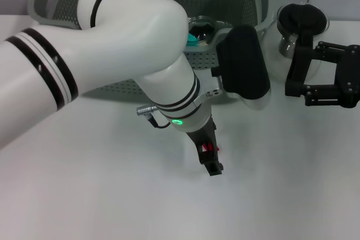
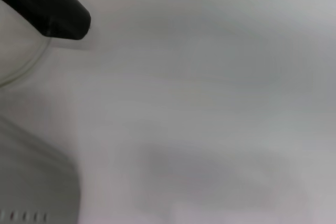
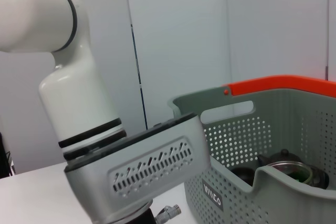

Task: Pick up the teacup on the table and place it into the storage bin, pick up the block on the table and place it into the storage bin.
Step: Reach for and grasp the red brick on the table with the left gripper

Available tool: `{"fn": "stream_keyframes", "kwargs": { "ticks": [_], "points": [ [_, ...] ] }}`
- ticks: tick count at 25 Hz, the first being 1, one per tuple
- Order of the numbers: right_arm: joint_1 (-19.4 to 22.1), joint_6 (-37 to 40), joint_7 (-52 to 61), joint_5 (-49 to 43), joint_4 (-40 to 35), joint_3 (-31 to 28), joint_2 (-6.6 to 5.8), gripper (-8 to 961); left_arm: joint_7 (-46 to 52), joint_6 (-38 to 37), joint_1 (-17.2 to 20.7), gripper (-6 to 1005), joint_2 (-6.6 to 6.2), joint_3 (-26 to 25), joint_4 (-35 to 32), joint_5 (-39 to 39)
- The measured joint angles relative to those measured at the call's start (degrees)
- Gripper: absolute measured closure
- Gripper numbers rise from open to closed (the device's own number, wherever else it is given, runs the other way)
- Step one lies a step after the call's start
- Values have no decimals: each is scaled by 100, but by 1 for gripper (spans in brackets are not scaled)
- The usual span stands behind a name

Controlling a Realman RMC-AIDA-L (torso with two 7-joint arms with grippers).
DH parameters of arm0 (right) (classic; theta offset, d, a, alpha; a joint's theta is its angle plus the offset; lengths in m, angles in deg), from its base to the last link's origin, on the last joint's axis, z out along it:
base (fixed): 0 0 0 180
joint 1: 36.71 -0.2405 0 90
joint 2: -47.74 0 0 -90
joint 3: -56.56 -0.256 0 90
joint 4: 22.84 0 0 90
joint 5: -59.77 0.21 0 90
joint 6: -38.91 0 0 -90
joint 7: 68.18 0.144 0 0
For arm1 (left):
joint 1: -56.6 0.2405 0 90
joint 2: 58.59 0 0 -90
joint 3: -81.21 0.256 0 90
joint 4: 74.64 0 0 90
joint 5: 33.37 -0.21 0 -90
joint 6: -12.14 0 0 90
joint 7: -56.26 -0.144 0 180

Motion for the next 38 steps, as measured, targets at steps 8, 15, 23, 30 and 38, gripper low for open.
{"fn": "stream_keyframes", "kwargs": {
  "ticks": [8,15,23,30,38],
  "points": [
    [9,8,-11,0,0,-1,0,26,802,-90,-19,86,-24,-163,-68,-61],
    [2,15,-17,0,-3,0,1,25,1425,-151,-68,89,-16,-169,-74,-130],
    [-9,22,-17,0,-3,9,0,25,2032,-188,-125,92,-9,-128,1,-213],
    [-10,31,-80,0,0,18,8,26,2410,-94,-219,94,0,-102,169,-227],
    [-18,47,-146,0,0,9,9,25,2650,94,-363,97,1,-93,475,-227]
  ]
}}
